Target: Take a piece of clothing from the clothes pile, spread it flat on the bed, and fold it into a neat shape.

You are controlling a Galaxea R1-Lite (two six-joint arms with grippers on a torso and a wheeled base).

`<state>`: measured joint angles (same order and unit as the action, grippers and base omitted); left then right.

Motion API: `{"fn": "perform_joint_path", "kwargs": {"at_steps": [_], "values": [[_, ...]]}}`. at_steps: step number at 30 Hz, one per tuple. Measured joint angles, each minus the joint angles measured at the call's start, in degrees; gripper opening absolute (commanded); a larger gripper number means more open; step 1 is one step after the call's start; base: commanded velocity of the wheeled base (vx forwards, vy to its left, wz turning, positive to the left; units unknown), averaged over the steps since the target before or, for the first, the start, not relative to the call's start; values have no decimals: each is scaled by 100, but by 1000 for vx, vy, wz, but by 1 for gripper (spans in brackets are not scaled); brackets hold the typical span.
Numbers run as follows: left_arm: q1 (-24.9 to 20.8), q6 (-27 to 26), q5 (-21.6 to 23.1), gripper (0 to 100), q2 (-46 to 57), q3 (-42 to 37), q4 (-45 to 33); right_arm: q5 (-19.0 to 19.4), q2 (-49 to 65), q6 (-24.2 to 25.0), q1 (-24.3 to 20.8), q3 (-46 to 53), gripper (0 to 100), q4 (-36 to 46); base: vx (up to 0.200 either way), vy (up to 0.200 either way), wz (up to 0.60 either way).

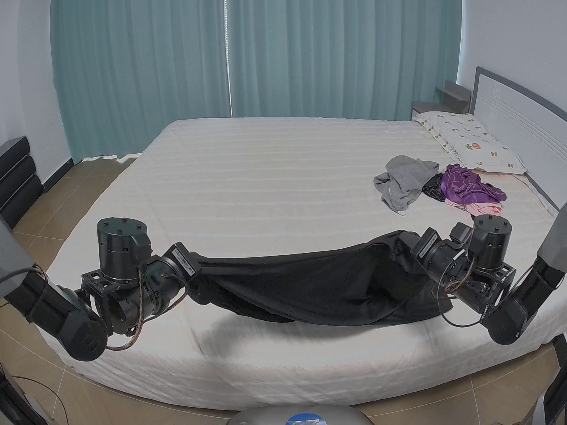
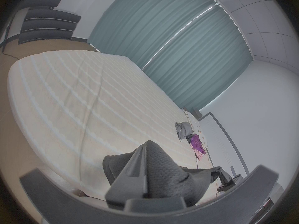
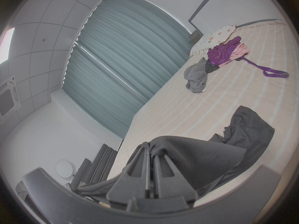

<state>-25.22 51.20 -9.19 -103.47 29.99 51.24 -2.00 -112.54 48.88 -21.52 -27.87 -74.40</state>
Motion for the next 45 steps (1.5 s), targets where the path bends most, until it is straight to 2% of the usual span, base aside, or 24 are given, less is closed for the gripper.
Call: {"fn": "perform_joint_path", "kwargs": {"at_steps": [7, 16, 22, 28, 31, 37, 45], "values": [[-129, -11, 2, 0, 80, -116, -26, -7, 312, 13, 11, 466, 0, -7, 0, 0, 0], [-272, -56, -123, 0, 413, -419, -33, -11, 922, 7, 0, 1051, 0, -2, -200, 0, 0], [-352, -251, -343, 0, 844, -688, -39, -11, 1588, -4, -28, 1403, 0, 23, -200, 0, 0], [-451, -446, -471, 0, 1423, -867, -173, -87, 2472, -55, -94, 1635, 0, 121, 0, 0, 0], [-477, -524, -497, 0, 1709, -830, -400, -117, 3003, -255, -117, 1632, 0, 389, 0, 0, 0], [-485, -583, -503, 0, 2103, -411, -952, -148, 3782, -553, -117, 926, 0, 1484, 0, 0, 0], [-388, -585, -468, 0, 2137, 758, -1610, -180, 4046, -672, 165, -956, 0, 2811, 0, 0, 0]]}}
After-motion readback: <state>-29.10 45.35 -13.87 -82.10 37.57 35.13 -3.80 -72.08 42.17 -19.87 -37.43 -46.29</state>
